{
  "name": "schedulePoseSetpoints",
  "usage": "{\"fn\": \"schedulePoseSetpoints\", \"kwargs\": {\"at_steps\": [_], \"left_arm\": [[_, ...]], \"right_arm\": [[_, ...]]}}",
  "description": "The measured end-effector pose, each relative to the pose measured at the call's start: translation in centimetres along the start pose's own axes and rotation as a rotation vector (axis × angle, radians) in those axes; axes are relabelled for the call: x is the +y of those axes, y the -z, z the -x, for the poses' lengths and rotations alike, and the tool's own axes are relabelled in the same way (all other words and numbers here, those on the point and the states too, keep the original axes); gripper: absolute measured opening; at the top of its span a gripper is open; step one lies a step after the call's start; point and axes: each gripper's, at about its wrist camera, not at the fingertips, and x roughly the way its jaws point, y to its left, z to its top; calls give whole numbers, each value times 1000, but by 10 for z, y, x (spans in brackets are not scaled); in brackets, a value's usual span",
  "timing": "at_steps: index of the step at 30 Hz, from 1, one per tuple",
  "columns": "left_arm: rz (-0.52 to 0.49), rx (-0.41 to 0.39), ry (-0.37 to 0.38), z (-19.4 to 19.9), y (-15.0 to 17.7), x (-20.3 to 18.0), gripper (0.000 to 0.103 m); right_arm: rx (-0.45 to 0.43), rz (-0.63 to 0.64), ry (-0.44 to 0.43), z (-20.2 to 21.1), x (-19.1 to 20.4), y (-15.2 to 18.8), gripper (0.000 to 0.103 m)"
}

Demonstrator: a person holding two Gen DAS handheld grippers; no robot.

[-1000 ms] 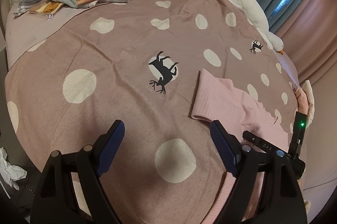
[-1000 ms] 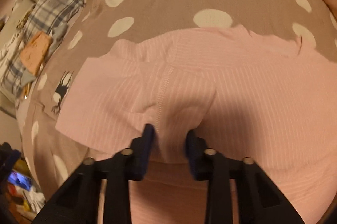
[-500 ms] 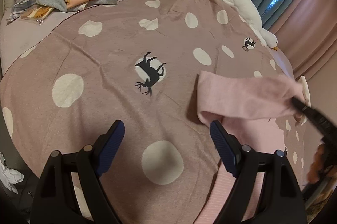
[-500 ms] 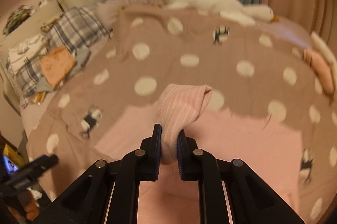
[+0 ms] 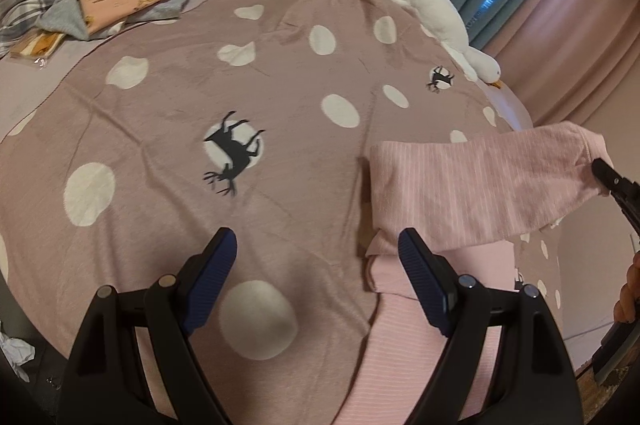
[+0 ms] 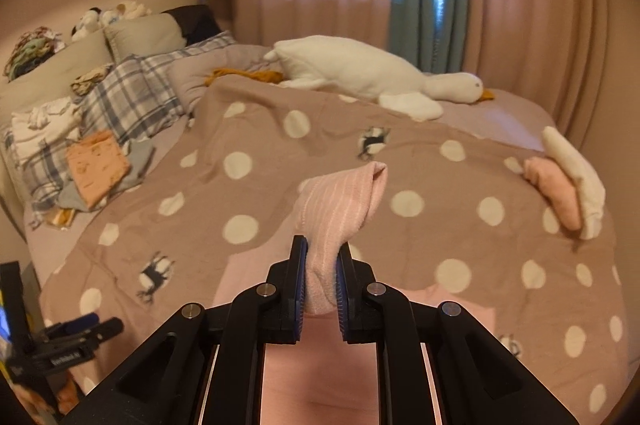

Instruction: Fold small clothes

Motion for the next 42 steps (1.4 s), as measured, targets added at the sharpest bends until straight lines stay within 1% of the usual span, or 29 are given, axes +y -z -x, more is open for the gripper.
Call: {"fn": "schedulePoseSetpoints", "kwargs": {"at_steps": [2,8,10,11,13,16,18,20,25,30,32,37,42], "left_arm": [[-10,5,14,-3,-3,-7,82],[-47,35,69,-18,-8,-30,80],[-61,57,90,-26,-9,-38,72],[-68,70,101,-32,-9,-42,70],[-86,96,123,-42,-9,-50,59],[-114,131,138,-57,-7,-64,48],[-137,151,138,-67,-6,-74,44],[-154,171,141,-75,-4,-79,42],[-181,237,134,-100,1,-93,29],[-196,288,139,-121,9,-103,22],[-203,306,141,-127,13,-107,21],[-231,336,95,-147,21,-113,18],[-230,350,58,-161,25,-110,18]], "right_arm": [[-1,-3,33,1,-9,1,14],[10,-35,79,4,-32,7,14],[16,-45,97,3,-40,10,14],[20,-51,106,3,-44,12,14],[30,-60,120,1,-52,15,14],[45,-76,147,-1,-64,22,14],[56,-87,162,-3,-72,26,14],[70,-95,173,-6,-80,30,14],[98,-101,212,-11,-98,39,14],[128,-131,219,-17,-113,50,14],[141,-143,222,-20,-117,54,14],[167,-157,235,-26,-126,64,14],[175,-164,242,-26,-133,70,14]]}}
